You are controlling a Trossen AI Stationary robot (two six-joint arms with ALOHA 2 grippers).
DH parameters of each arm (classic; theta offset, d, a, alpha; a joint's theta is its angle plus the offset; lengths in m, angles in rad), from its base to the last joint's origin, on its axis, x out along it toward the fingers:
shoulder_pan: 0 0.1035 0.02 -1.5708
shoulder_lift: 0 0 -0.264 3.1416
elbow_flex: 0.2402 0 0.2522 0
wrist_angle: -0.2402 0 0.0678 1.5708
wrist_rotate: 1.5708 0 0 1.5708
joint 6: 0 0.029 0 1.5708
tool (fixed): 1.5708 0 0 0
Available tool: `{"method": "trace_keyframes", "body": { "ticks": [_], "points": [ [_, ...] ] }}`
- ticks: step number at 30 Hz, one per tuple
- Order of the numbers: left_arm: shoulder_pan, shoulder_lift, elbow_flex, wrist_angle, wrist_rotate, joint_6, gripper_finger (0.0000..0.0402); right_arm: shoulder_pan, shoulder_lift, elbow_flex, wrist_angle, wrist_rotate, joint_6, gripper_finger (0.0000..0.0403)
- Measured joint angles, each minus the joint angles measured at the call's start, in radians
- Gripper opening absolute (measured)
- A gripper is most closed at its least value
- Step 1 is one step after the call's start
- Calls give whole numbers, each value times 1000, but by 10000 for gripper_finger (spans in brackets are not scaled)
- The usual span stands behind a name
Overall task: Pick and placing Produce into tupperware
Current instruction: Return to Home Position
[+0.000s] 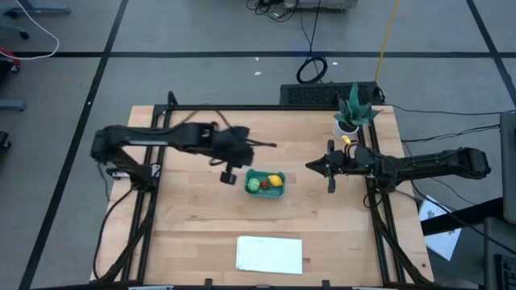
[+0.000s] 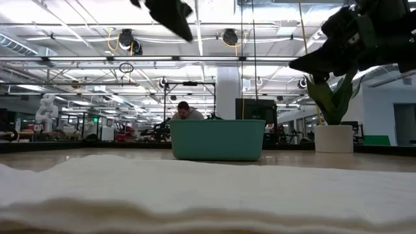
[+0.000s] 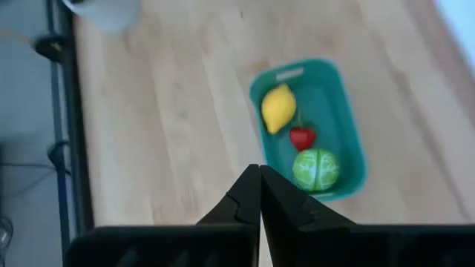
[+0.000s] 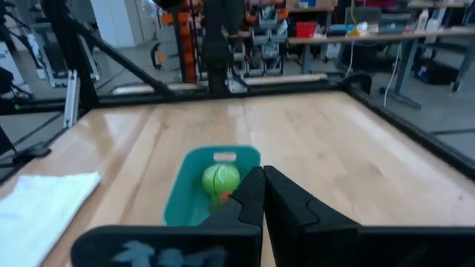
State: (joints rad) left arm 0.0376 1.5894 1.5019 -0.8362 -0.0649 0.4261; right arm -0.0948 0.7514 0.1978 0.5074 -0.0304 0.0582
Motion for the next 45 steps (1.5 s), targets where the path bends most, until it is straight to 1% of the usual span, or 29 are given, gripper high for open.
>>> {"method": "trace_keyframes", "body": {
  "ticks": [3, 5, 14, 19, 25, 29, 32, 36, 38, 42, 45],
  "points": [
    [0, -105, -49, 38, 18, -2, 3, 12, -8, 0, 4, 1, -20, 0],
    [0, -178, -106, 69, 19, -7, 2, 22, -10, 0, 8, 5, -30, 0],
    [0, -486, -424, 386, 28, -75, 1, 27, -28, 0, 69, 10, -57, 0],
    [0, -626, -594, 586, 52, -129, 1, 27, -31, 0, 74, 10, -63, 0],
    [0, -757, -720, 680, 52, -190, 1, 27, -31, 0, 80, 10, -63, 0],
    [2, -823, -787, 748, 17, -245, 1, 27, -31, 0, 81, 10, -63, 0],
    [3, -851, -819, 783, 25, -299, 1, 27, -31, 0, 88, 10, -52, 0],
    [2, -859, -873, 906, 144, -370, 0, 27, -31, 0, 87, 6, -44, 0],
    [0, -859, -896, 954, 174, -377, 0, 27, -31, 0, 87, 5, -44, 0],
    [1, -883, -930, 957, 131, -370, 0, 27, -31, 0, 87, 5, -43, 0],
    [1, -929, -961, 961, 127, -356, 0, 27, -36, 0, 86, 4, -40, 0]
  ]
}}
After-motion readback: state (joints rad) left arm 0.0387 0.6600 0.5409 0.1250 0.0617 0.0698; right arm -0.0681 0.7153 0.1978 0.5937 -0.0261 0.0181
